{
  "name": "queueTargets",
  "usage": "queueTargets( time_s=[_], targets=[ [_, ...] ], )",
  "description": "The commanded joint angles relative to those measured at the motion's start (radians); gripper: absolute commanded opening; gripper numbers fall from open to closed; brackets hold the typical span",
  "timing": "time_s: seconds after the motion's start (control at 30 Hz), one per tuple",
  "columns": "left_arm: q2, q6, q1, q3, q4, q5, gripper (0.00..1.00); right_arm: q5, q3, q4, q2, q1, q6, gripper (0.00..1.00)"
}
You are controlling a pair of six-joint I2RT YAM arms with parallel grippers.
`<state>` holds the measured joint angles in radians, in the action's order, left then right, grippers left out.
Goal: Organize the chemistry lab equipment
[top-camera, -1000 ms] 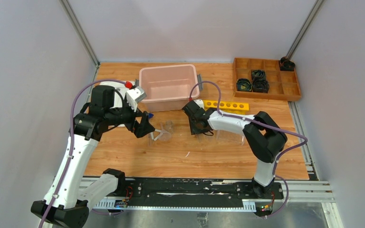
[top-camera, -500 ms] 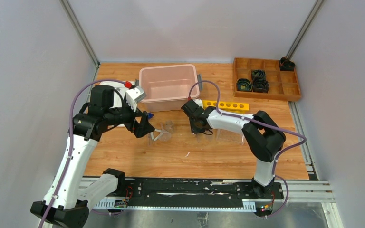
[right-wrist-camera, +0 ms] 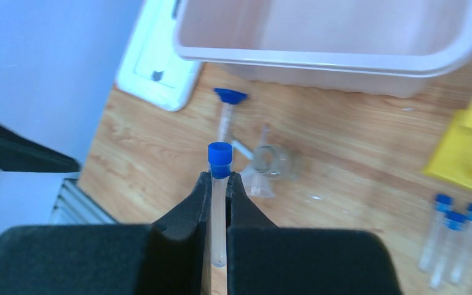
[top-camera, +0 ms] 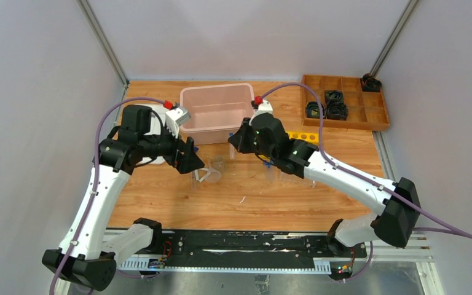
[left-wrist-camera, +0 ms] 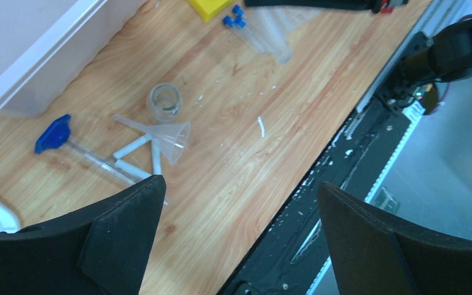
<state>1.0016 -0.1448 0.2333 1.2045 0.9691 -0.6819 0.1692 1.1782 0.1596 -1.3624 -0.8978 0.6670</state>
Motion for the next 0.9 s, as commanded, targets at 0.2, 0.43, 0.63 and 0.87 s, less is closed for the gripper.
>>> queueTargets(
  time_s=[0.2, 0.43, 0.63, 0.87],
  targets=[
    [-0.018, 0.033, 0.004, 0.028, -0.003, -0.157, 0.90, 0.030, 0.049, -0.311, -0.053, -0.173, 0.094, 0.00],
    [-0.010, 0.026, 0.004, 0.018, -0.003, -0.180, 0.78, 0.047, 0.068, -0.393, -0.050, -0.227, 0.079, 0.00],
    [0.001, 0.028, 0.004, 0.027, -0.003, -0.193, 0.62, 0.049, 0.060, -0.431, -0.050, -0.242, 0.065, 0.00],
    [0.005, 0.002, 0.004, 0.038, -0.003, -0.180, 0.27, 0.061, 0.043, -0.463, -0.047, -0.260, 0.040, 0.00]
  ],
)
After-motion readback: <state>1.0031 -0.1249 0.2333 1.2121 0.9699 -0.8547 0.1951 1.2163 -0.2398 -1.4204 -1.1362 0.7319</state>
